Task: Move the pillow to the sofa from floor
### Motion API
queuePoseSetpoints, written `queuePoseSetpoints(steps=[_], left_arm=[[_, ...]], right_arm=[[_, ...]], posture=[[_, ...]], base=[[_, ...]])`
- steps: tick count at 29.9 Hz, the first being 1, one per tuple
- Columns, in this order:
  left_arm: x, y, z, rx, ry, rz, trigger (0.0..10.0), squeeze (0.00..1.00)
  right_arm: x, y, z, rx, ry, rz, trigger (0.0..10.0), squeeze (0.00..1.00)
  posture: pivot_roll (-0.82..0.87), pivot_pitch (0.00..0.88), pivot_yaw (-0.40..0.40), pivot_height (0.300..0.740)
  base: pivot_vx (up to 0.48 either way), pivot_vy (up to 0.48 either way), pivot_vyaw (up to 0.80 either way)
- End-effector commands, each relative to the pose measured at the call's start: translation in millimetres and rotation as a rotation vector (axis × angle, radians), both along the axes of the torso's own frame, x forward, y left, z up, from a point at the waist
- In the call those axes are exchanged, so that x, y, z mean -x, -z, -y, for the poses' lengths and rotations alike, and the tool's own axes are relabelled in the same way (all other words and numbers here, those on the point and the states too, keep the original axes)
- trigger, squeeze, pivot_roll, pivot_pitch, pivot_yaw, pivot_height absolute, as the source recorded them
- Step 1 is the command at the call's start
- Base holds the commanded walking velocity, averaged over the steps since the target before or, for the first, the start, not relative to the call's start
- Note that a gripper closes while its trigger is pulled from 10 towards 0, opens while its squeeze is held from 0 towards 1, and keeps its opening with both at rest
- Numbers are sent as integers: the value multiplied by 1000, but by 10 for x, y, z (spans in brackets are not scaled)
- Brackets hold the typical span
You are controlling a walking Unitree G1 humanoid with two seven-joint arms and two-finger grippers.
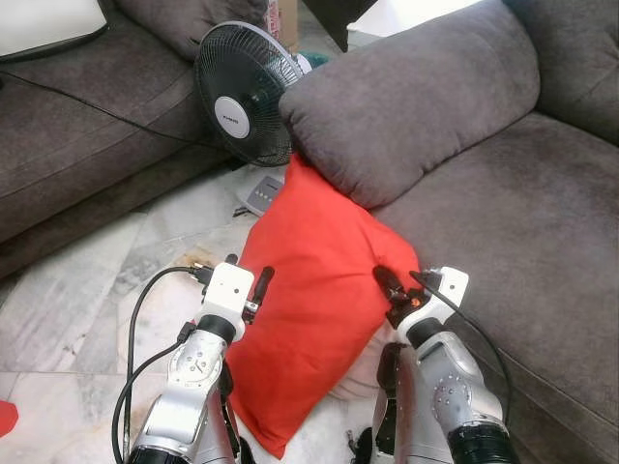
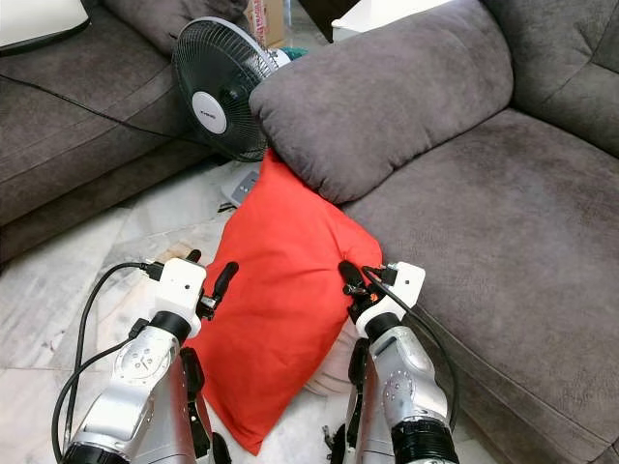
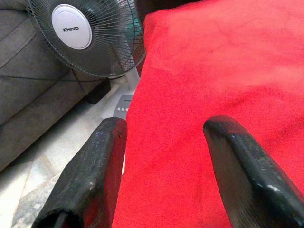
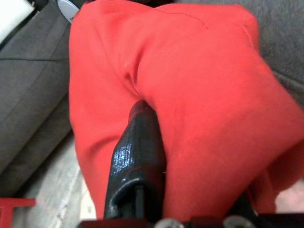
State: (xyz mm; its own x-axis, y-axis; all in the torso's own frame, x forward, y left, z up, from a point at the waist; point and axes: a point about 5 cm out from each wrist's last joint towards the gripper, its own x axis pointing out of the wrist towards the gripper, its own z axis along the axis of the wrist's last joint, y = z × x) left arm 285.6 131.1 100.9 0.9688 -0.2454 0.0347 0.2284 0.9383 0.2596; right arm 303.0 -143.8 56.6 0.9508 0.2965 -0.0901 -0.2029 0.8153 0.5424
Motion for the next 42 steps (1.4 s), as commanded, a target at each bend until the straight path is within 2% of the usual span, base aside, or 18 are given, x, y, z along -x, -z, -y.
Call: queuePoseSetpoints(steps=[1, 2, 5, 8, 12, 15, 18, 22, 30, 36, 42], left_arm=[[21, 27, -7, -12, 2, -8, 10000, 0], [21, 24, -10, -11, 2, -7, 10000, 0], [21, 19, -11, -12, 2, -4, 10000, 0], [17, -5, -24, -14, -6, 12, 10000, 0], [12, -37, -60, -14, -27, 33, 10000, 0], [1, -68, -94, -15, -47, 54, 10000, 0], [-3, -73, -106, -16, -53, 57, 10000, 0], [-12, -89, -149, -24, -74, 70, 10000, 0], [-26, -103, -160, -26, -79, 81, 10000, 0], [-28, -106, -162, -27, -82, 84, 10000, 0], [-28, -104, -160, -26, -80, 85, 10000, 0]], right_arm=[[45, 79, -19, 29, 4, -29, 3608, 0], [30, 44, 16, 41, 39, -7, 10000, 0], [24, 8, 41, 61, 47, 15, 10000, 0], [49, -99, 45, 78, 27, 93, 10000, 0], [87, -184, 60, 105, 26, 140, 10000, 0], [151, -269, 51, 186, 1, 202, 10000, 0], [177, -299, 36, 187, -7, 216, 10000, 0], [238, -419, 48, 243, -10, 271, 10000, 0], [278, -516, 56, 246, -6, 290, 10000, 0], [217, -503, 59, 233, 28, 245, 10000, 0], [190, -506, 108, 285, 66, 201, 10000, 0]], posture=[[157, 125, -18, 478], [155, 124, -17, 478], [157, 124, -16, 478], [157, 126, -16, 478], [154, 130, -14, 478], [155, 132, -11, 478], [155, 133, -9, 478], [155, 134, -4, 478], [146, 135, 4, 478], [151, 136, 5, 478], [142, 141, 7, 478]], base=[[0, 0, 0], [0, 0, 0], [0, 0, 0], [0, 0, 0], [0, 0, 0], [0, 0, 0], [0, 0, 0], [0, 0, 0], [0, 0, 0], [0, 0, 0], [0, 0, 0]])
